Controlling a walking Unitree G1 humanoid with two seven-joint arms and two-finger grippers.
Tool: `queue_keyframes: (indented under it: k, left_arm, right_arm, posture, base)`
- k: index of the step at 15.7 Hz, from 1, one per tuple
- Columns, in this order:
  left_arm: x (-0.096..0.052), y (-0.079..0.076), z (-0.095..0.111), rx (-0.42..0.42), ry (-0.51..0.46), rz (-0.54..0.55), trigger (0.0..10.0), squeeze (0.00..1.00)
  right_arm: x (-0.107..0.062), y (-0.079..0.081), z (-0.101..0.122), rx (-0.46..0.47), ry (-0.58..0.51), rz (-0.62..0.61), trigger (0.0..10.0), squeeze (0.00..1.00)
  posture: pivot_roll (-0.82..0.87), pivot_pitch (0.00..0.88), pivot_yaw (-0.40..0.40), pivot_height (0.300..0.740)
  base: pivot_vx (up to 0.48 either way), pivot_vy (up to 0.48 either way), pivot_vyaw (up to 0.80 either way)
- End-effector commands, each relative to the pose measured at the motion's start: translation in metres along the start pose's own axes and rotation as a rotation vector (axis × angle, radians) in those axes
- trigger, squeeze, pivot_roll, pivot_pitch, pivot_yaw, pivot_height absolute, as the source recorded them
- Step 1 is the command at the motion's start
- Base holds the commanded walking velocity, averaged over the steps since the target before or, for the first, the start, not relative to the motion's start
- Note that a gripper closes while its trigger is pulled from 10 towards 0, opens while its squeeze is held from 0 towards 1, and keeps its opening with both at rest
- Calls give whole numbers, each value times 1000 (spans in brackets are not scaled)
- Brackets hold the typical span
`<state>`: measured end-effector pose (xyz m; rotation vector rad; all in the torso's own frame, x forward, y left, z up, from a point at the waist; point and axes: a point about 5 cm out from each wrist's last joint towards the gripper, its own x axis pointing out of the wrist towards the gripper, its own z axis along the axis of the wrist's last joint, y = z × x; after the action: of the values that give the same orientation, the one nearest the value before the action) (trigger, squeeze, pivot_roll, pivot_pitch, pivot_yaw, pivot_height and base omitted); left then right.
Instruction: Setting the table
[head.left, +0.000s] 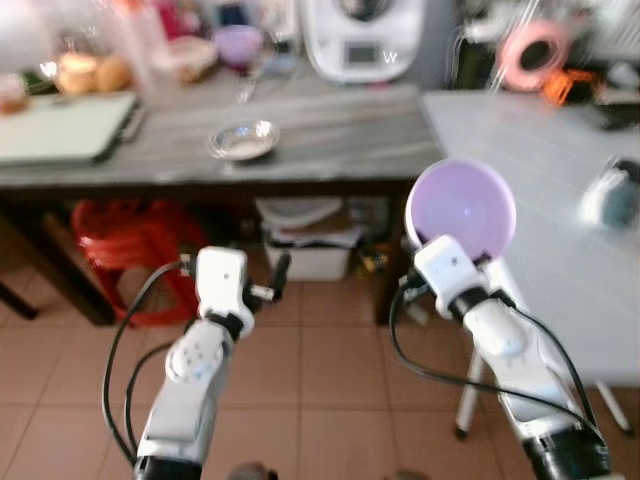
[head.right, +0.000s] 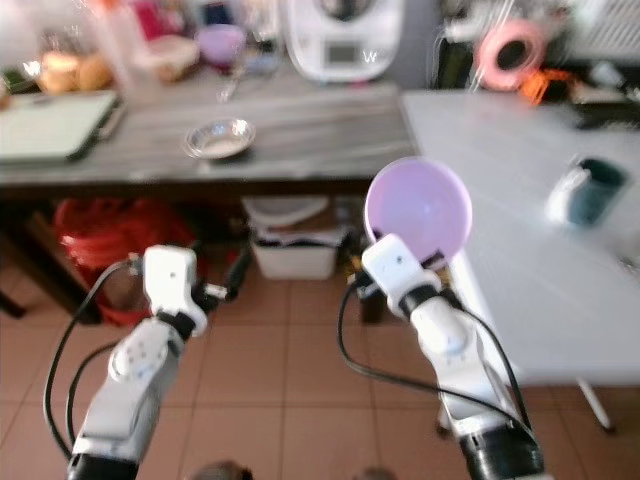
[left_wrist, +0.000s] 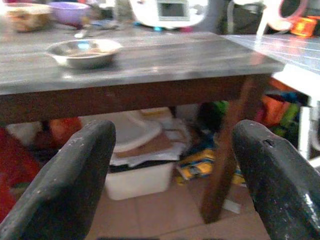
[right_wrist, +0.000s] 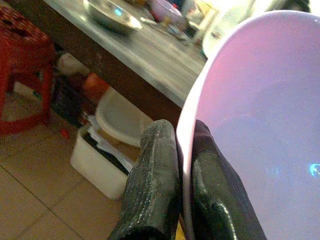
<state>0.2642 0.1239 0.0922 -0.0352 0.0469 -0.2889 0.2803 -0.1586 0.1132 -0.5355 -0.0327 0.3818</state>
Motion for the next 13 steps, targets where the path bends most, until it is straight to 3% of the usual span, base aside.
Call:
queue_keyframes:
  k: [1, 8, 10, 13]
  left_arm:
    - [-2, 11, 0, 21, 6, 34, 10000, 0]
    - [2, 16, 2, 64, -16, 98, 10000, 0]
    - [3, 16, 4, 63, -29, 99, 10000, 0]
    - [4, 13, 6, 57, -43, 86, 10000, 0]
  right_arm:
    - [4, 3, 8, 0, -39, 11, 10000, 0]
    - [2, 11, 13, -6, -74, 38, 10000, 0]
    - [2, 12, 15, -13, -86, 44, 10000, 0]
    - [2, 11, 14, -6, -79, 30, 10000, 0]
  posture:
    - [-71, 0, 23, 740]
    - [-71, 0, 24, 740]
    - [-72, 0, 26, 740]
    - [-73, 0, 27, 740]
  base:
    - [255, 409, 0]
    - [285, 386, 0]
    - [319, 358, 584]
    - [459, 0, 373]
